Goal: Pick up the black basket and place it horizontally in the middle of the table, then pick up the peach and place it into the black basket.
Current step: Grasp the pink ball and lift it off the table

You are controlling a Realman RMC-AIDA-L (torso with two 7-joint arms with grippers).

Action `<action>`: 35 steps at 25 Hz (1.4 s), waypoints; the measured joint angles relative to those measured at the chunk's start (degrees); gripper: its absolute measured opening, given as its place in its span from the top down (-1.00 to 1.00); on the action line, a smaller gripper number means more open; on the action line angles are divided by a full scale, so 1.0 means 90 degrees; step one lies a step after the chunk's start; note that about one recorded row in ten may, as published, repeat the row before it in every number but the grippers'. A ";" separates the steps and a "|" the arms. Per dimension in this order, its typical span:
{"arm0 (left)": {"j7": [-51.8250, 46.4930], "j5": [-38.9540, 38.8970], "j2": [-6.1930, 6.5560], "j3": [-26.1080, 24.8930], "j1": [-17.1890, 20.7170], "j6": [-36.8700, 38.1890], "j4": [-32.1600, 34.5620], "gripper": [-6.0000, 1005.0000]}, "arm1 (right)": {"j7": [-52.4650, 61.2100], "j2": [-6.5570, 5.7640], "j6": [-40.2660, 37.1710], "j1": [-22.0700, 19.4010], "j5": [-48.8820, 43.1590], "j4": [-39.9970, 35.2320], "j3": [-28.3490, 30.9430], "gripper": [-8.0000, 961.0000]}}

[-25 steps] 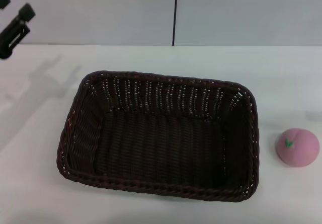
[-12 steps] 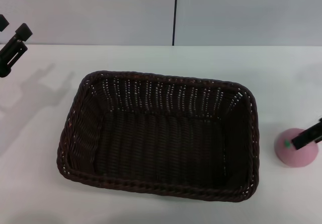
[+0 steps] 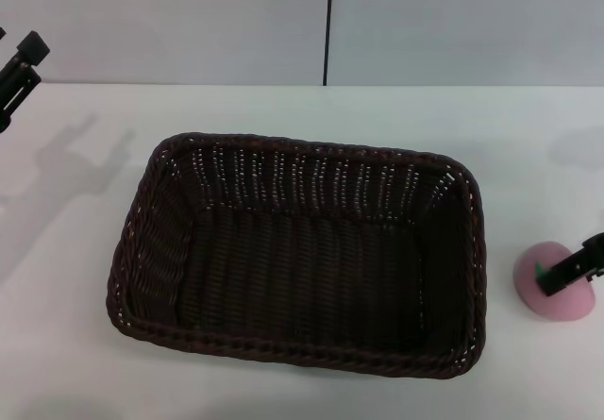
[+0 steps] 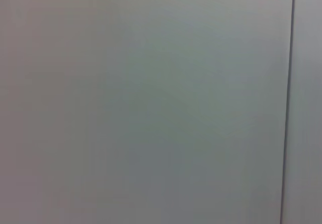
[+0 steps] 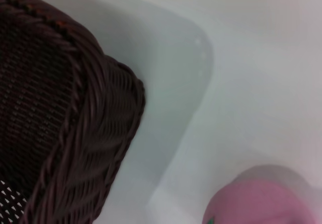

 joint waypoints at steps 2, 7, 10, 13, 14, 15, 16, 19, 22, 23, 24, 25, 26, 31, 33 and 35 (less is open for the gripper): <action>-0.0005 -0.0001 0.0000 0.0000 -0.0025 0.0001 -0.0007 -0.22 | -0.0008 -0.0014 -0.0030 -0.0017 0.0006 -0.0021 0.0001 -0.42; -0.0007 -0.0003 0.0000 0.0000 -0.0041 0.0010 -0.0014 -0.21 | -0.0028 -0.0053 -0.0110 -0.0062 0.0034 -0.0130 0.0055 -0.14; -0.0007 -0.0003 0.0000 0.0000 -0.0041 0.0010 -0.0014 -0.21 | -0.0037 -0.0077 -0.0322 -0.0203 0.0208 -0.0529 0.0105 0.14; -0.0018 -0.0007 -0.0009 0.0002 -0.0019 0.0188 -0.0019 -0.21 | -0.0031 -0.0175 -0.0993 -0.0491 0.0699 -0.1417 0.0335 0.39; -0.0018 -0.0007 -0.0009 0.0002 -0.0019 0.0188 -0.0019 -0.21 | 0.0014 -0.0249 -0.1528 -0.0658 0.1134 -0.2165 0.0637 0.44; -0.0020 -0.0010 -0.0009 -0.0014 0.0005 0.0243 -0.0020 -0.21 | 0.0014 -0.0249 -0.1528 -0.0658 0.1134 -0.2165 0.0637 0.49; -0.0020 -0.0010 -0.0009 -0.0014 0.0005 0.0243 -0.0020 -0.21 | 0.0055 -0.0305 -0.1804 -0.0729 0.1386 -0.2586 0.0815 0.54; -0.0021 -0.0016 -0.0011 -0.0065 0.0022 0.0295 -0.0072 -0.21 | 0.0516 -0.0457 -0.2640 -0.0857 0.2514 -0.3995 0.1052 0.72; -0.0019 -0.0017 -0.0011 -0.0067 0.0015 0.0363 -0.0174 -0.21 | 0.0781 -0.0465 -0.2690 -0.0893 0.2973 -0.4408 0.0767 0.92; -0.0011 -0.0017 -0.0012 -0.0066 0.0002 0.0399 -0.0197 -0.21 | 0.0865 -0.0459 -0.2672 -0.0894 0.3106 -0.4490 0.0595 0.98; -0.0011 -0.0017 -0.0012 -0.0066 0.0002 0.0399 -0.0197 -0.21 | 0.0910 -0.0379 -0.2523 -0.0822 0.3070 -0.4379 0.0146 0.98; -0.0011 -0.0017 -0.0012 -0.0066 0.0002 0.0399 -0.0197 -0.21 | 0.0910 -0.0379 -0.2523 -0.0822 0.3070 -0.4379 0.0146 0.98; -0.0011 -0.0017 -0.0012 -0.0066 0.0002 0.0399 -0.0197 -0.21 | 0.0878 -0.0322 -0.2414 -0.0770 0.2916 -0.4256 -0.0041 0.98; -0.0023 -0.0016 -0.0020 -0.0080 0.0070 0.0539 -0.0220 -0.21 | 0.0640 0.0002 -0.1702 -0.0530 0.1428 -0.3357 -0.0884 0.99; -0.0024 -0.0016 -0.0017 -0.0146 0.0107 0.0575 -0.0262 -0.21 | 0.0531 0.0130 -0.1603 -0.0517 0.1144 -0.3268 -0.1028 0.99; -0.0024 -0.0015 -0.0016 -0.0203 0.0111 0.0589 -0.0323 -0.21 | 0.0485 0.0206 -0.1579 -0.0515 0.1060 -0.3237 -0.1101 0.94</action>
